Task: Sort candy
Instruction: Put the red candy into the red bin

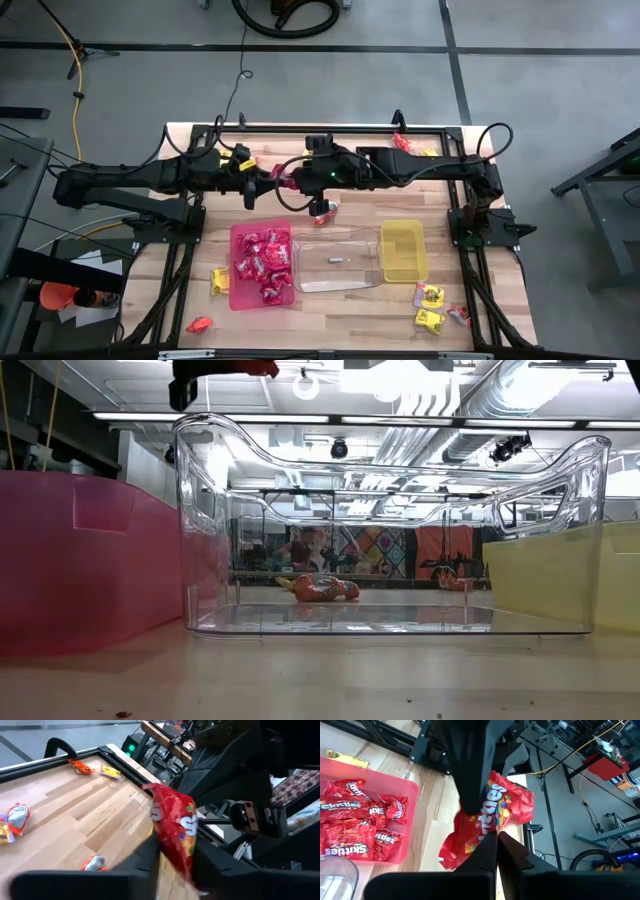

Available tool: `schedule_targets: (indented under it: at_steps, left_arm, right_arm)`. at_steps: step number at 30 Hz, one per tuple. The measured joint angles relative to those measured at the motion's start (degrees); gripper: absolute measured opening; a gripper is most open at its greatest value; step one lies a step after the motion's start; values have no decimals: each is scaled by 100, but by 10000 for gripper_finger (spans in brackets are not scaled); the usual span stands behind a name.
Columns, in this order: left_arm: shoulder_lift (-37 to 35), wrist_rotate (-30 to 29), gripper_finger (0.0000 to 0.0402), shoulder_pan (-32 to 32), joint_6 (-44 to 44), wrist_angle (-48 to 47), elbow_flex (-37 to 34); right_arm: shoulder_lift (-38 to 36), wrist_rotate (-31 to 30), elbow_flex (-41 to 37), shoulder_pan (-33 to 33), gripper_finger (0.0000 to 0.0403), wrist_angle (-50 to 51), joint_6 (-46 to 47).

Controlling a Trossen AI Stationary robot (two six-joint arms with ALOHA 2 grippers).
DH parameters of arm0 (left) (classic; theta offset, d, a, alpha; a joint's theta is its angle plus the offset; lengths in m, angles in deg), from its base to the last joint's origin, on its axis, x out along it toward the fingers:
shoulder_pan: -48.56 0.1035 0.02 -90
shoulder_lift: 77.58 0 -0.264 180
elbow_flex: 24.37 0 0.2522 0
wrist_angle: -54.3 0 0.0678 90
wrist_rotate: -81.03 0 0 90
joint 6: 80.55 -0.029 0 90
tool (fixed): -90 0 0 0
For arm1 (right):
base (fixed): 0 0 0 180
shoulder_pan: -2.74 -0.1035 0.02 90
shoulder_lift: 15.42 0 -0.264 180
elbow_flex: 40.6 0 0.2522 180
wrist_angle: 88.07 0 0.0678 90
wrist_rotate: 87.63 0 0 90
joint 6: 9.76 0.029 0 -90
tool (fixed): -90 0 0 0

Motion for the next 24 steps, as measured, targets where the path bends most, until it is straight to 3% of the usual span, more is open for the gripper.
schedule_targets:
  at_steps: [3, 7, 14, 17, 21, 24]
  left_arm:
    - [0, 2, 13, 45, -7, -82, 0]
    - [-2, 6, 10, 69, -5, -172, 0]
    - [-6, -100, 3, 69, -47, -456, 0]
    - [-83, -123, 2, 69, -125, -730, 0]
    - [-402, 424, 1, -63, -491, -1717, 0]
    - [-656, 672, 1, -491, 88, -2895, 0]
  right_arm:
    - [7, 10, 0, 1, 1, 8, -2]
    - [7, 4, 0, 0, 28, 14, -2]
    - [-89, -265, 0, 0, 144, 174, 3]
    - [-189, -688, 0, 3, 191, 383, 0]
    - [-365, -780, 0, 211, 224, 1057, 311]
    - [-486, -566, 2, 493, 228, 1809, 985]
